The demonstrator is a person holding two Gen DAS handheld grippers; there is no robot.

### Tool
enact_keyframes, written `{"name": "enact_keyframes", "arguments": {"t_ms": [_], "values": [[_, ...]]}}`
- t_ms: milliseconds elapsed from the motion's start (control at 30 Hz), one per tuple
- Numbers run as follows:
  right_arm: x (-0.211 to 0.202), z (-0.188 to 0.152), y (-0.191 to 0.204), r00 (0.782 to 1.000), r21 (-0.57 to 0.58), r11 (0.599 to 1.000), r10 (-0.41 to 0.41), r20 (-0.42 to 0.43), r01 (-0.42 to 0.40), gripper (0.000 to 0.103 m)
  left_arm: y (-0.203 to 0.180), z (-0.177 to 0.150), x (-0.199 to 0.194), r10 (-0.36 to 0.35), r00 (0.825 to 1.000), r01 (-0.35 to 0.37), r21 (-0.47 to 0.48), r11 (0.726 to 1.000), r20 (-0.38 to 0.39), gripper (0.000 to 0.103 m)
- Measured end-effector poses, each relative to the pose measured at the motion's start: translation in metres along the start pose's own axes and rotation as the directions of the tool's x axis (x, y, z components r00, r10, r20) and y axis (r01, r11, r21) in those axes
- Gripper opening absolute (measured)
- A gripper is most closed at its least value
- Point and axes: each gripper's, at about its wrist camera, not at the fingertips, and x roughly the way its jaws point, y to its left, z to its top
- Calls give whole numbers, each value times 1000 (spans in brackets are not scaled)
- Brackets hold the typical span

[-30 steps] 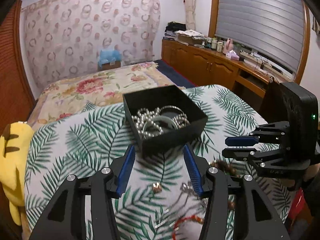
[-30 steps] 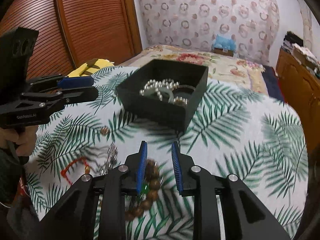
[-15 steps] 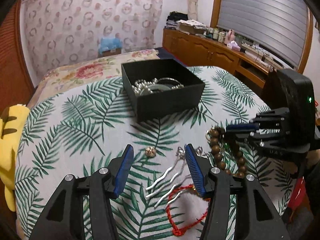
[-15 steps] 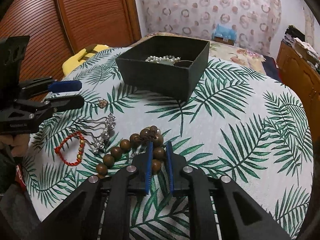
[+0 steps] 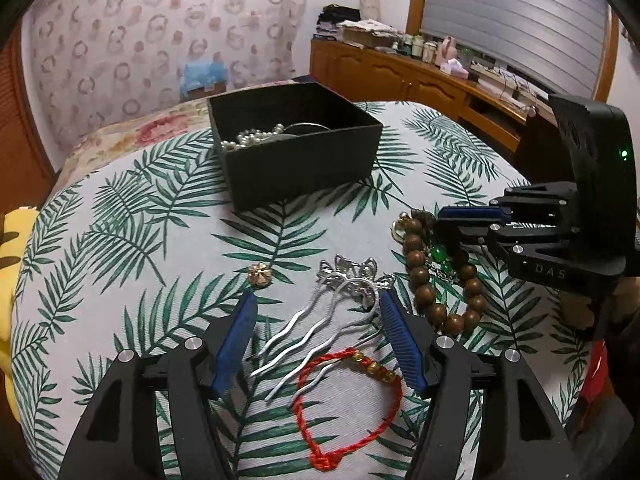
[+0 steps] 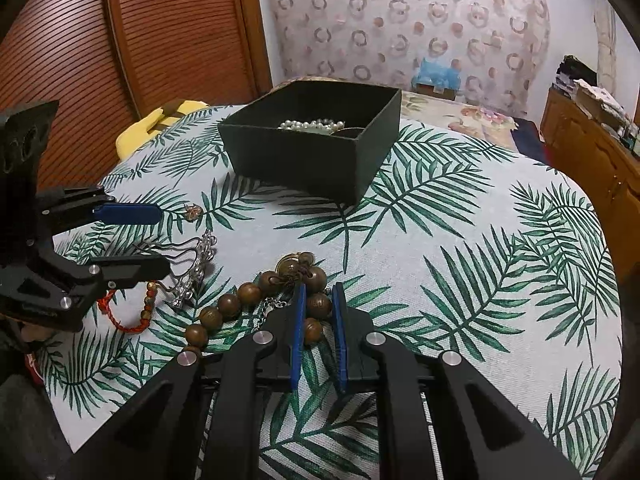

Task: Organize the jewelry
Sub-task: 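Grasp the brown wooden bead bracelet with the right gripper, then grasp the silver hair comb with the left gripper while the right gripper holds the bead bracelet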

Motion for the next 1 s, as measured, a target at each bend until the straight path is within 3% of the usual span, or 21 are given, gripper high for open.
{"name": "enact_keyframes", "arguments": {"t_ms": [400,500,567,1000], "values": [[-1,0,-5,1000,17,1000,1,8,-2,15,-14,10,14,22,999,-19,77,997,-40,63],[-1,0,-5,1000,17,1000,2,8,-2,15,-15,11,15,41,998,-36,103,994,-48,72],[-1,0,-5,1000,18,1000,3,7,-3,15,-15,11,16,40,998,-33,111,993,-54,73],[0,-1,-6,1000,21,1000,0,7,0,15,-27,9,14,-46,997,53,134,990,-58,73]]}}
